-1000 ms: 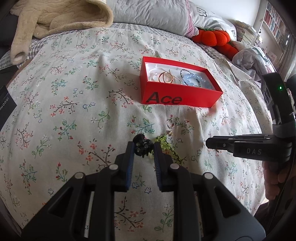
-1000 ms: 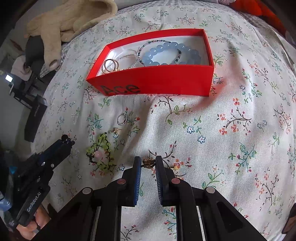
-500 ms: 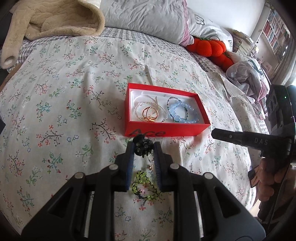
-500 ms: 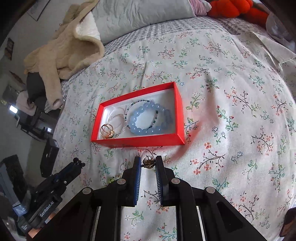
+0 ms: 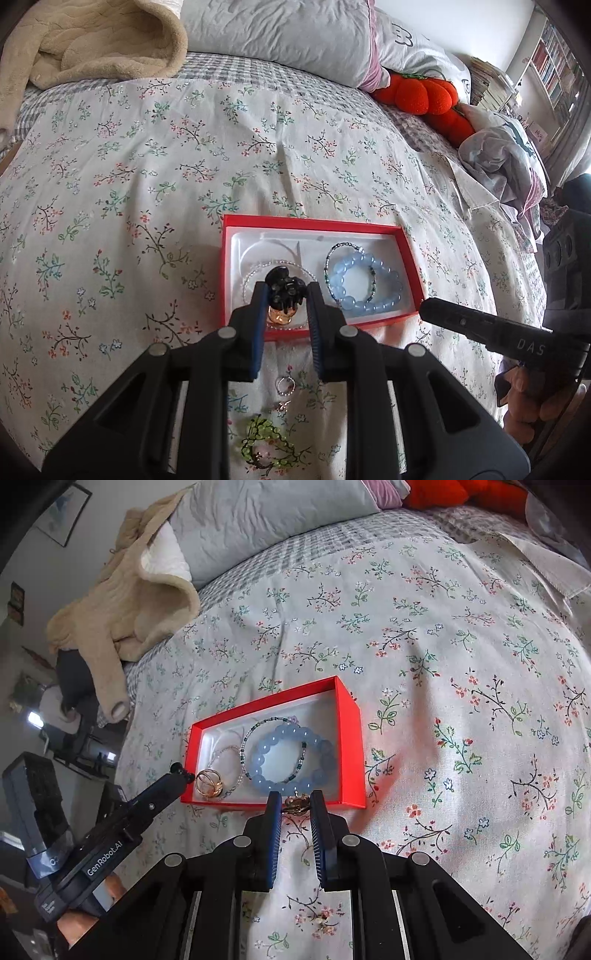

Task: Organize jewelry
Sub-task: 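Lower the black piece and gold earring into the box and open both grippers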

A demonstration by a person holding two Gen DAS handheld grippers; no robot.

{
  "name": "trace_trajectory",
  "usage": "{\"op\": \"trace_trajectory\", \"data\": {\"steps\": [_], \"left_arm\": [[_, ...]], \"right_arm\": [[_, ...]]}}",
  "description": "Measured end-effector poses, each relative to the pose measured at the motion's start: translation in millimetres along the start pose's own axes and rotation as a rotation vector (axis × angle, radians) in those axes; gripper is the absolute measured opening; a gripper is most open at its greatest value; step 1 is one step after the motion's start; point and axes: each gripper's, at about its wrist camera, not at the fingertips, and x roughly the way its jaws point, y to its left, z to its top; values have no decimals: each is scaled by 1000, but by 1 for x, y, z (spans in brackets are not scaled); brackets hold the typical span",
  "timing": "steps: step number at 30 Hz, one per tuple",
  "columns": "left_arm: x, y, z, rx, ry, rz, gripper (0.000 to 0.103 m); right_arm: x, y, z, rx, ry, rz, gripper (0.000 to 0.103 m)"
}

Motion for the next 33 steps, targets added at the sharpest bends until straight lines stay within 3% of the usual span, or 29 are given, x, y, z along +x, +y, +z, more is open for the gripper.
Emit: {"op": "trace_trajectory", "data": {"steps": [9, 16, 28, 33], "left_arm": [[21, 5, 8, 1, 29, 30, 23], [25, 6, 11, -4, 33, 9, 24], [-9, 3, -5, 50, 28, 12, 35], [-16, 2, -11, 81, 45, 47, 38]], "right_arm": [[10, 0, 6, 6, -3, 1, 16], [13, -4, 6, 12, 1, -12, 16], [21, -2, 8, -4, 7, -40, 16], [13, -1, 11, -6, -28, -22, 18]]}}
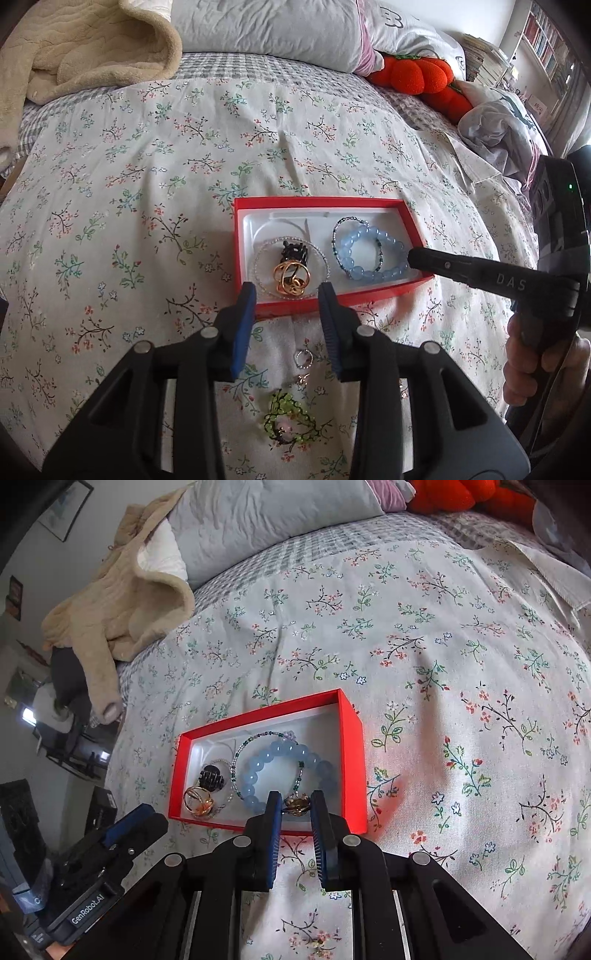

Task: Organize jewelry
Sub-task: 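Lower the black piece and gold earring into the box and open both grippers, then move the left gripper to the green beaded bracelet and close on it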

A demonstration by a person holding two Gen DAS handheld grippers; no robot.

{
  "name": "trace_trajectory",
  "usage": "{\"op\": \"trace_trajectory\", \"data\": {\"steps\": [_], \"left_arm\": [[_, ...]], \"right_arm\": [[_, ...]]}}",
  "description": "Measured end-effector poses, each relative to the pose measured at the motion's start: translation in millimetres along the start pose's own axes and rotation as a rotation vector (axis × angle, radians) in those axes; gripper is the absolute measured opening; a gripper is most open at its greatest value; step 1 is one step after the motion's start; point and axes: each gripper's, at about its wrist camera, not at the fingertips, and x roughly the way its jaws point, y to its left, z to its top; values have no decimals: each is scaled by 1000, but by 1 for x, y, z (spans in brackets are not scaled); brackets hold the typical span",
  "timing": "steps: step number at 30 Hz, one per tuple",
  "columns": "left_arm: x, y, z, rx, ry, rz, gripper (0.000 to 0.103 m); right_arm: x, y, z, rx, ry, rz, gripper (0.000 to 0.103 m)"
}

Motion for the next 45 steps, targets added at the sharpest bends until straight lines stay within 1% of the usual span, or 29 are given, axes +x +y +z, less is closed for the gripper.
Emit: {"op": "trace_trajectory", "data": {"steps": [2, 4, 5, 6, 7, 8, 12, 14, 16, 18, 23, 28, 33, 37, 39, 43, 45], "left_arm": [[-2, 0, -3, 5, 3, 15, 49], [-4, 1, -6, 5, 2, 26, 53], [-5, 1, -8, 4, 3, 28, 53], [-6, 2, -10, 2, 4, 28, 53], [-7, 2, -13, -2, 7, 30, 54], [-8, 3, -16, -6, 10, 31, 54], [-11, 6, -27, -18, 19, 33, 59], [-13, 5, -34, -11, 17, 41, 65], [-14, 3, -40, 3, 16, 48, 67], [-15, 2, -47, 13, 16, 53, 69], [-16, 1, -67, 15, 16, 57, 74], [-13, -1, -87, 10, 22, 47, 74], [-9, 6, -100, -17, 46, 26, 74], [-8, 10, -108, -35, 51, 16, 74], [-8, 11, -111, -37, 43, 13, 74], [-9, 8, -121, -34, 1, 8, 74], [-9, 6, -125, -37, -15, -2, 70]], "right_arm": [[-4, 0, 0, 4, -3, 5, 19], [-10, 0, 0, 1, -8, 8, 26], [-14, 0, -1, -2, -13, 10, 37], [-18, 1, -3, -3, -22, 13, 57], [-23, 1, -5, -6, -36, 17, 63], [-28, 2, -7, -16, -41, 21, 65], [-41, 7, -18, -63, -30, 19, 65], [-45, 7, -26, -89, -24, 5, 65], [-49, 6, -35, -107, -17, -3, 65], [-52, 3, -43, -117, -11, -11, 69], [-58, -4, -60, -133, 0, -37, 72], [-61, -17, -76, -118, 15, -76, 74], [-59, -28, -92, -90, 64, -112, 74], [-57, -30, -102, -105, 81, -143, 74], [-57, -31, -105, -110, 80, -153, 74], [-52, -33, -112, -114, 82, -170, 74], [-48, -32, -118, -137, 85, -181, 74]]}}
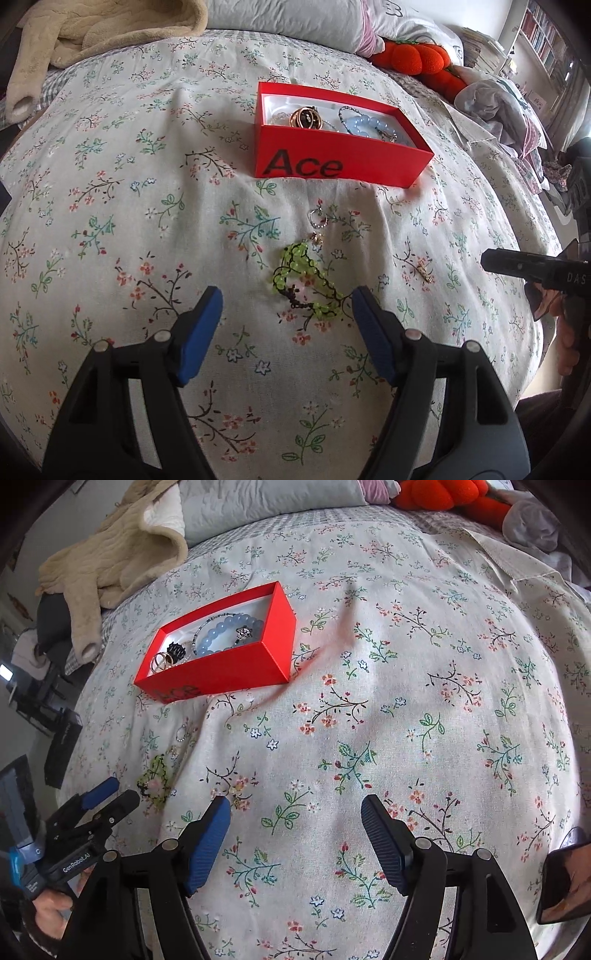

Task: Organize jewelry
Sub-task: 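Move the left gripper to the green beaded bracelet and close on it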

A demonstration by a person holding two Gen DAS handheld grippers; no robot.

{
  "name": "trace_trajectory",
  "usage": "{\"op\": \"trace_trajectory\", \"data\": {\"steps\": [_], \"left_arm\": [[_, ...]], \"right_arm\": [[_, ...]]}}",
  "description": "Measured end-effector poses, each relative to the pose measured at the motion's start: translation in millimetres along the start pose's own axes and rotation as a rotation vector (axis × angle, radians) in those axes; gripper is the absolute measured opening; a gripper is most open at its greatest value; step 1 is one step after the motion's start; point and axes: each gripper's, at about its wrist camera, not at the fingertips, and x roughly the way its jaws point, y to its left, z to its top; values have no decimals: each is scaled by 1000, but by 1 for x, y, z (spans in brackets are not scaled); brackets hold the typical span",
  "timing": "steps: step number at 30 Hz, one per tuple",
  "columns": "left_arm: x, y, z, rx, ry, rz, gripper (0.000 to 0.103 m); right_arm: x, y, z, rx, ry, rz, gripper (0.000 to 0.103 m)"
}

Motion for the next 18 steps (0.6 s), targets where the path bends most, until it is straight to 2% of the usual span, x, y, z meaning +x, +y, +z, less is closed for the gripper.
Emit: {"op": "trace_trajectory", "data": {"steps": [3, 5, 10, 13, 17, 18], "left_arm": [[1, 0, -6, -11, -12, -24, 50], [4, 1, -6, -29, -10, -42, 30], [15, 6, 3, -88, 25, -87, 28], [21, 11, 6, -137, 47, -73, 26], [27, 16, 8, -185, 74, -59, 6], [27, 16, 8, -186, 75, -58, 6]], "right_arm": [[10, 4, -8, -47, 21, -26, 74], [15, 5, -12, -64, 39, -38, 74], [22, 8, -15, -66, 63, -31, 74], [24, 12, -12, -79, 67, -31, 74], [23, 13, -6, -74, 61, -28, 74], [23, 13, -4, -73, 60, -27, 74]]}}
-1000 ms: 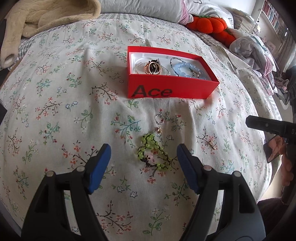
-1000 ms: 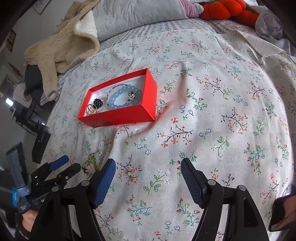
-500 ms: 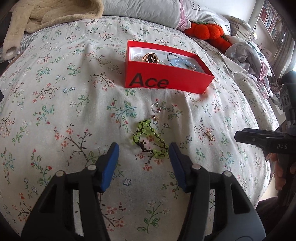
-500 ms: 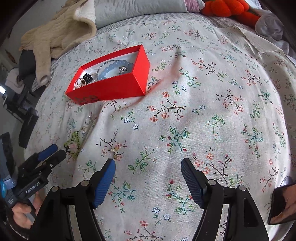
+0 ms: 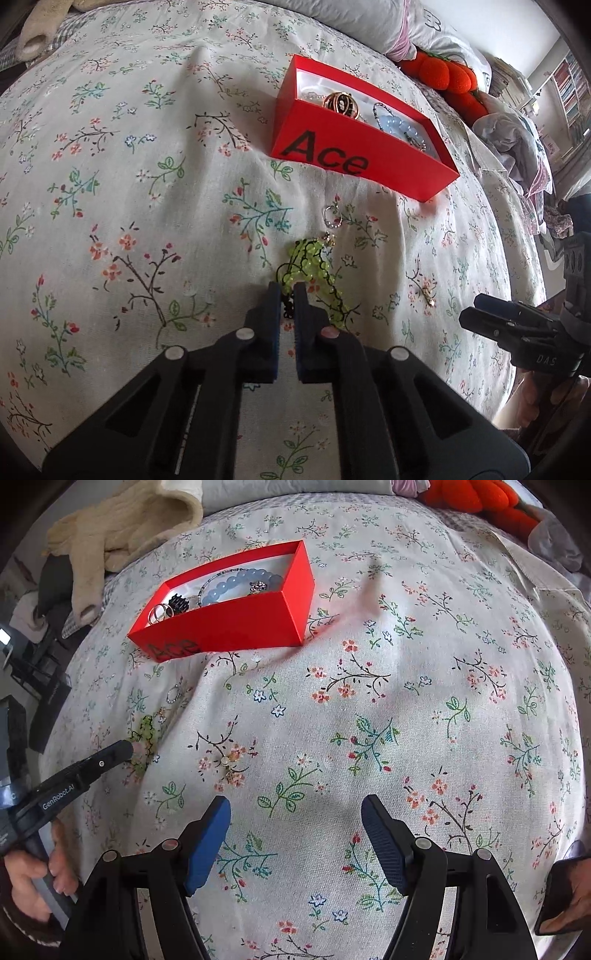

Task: Organize jewelry
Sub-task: 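Move the left gripper to the green beaded bracelet and close on it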

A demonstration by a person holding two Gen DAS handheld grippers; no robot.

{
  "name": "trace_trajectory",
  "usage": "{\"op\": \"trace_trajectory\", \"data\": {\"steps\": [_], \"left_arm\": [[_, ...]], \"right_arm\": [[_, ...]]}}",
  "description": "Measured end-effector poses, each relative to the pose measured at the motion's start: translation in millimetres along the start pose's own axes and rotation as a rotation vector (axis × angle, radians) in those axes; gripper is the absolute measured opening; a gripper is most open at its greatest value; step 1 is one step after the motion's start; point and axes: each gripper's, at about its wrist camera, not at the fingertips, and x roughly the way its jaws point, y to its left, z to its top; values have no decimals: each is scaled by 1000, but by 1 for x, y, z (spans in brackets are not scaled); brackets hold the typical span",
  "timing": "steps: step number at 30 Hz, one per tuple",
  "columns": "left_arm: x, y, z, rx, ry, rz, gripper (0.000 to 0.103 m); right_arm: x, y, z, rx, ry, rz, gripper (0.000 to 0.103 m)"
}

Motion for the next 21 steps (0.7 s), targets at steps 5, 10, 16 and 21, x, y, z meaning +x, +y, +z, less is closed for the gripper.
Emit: {"op": "trace_trajectory", "data": {"steps": [5, 10, 16, 21], "left_arm": [[-13, -5, 3, 16, -35, -7, 6], [-38, -10, 10, 22, -92, -41, 6], [-58, -14, 5, 40, -128, -6, 6], [-70, -3, -12, -55, -195, 3, 6]], "right_arm": [[-1, -4, 2, 2, 0, 1, 74], [-2, -14, 3, 21, 2, -13, 74], [-8, -24, 3, 83, -17, -2, 74], [-9, -7, -3, 1, -55, -24, 74]]}}
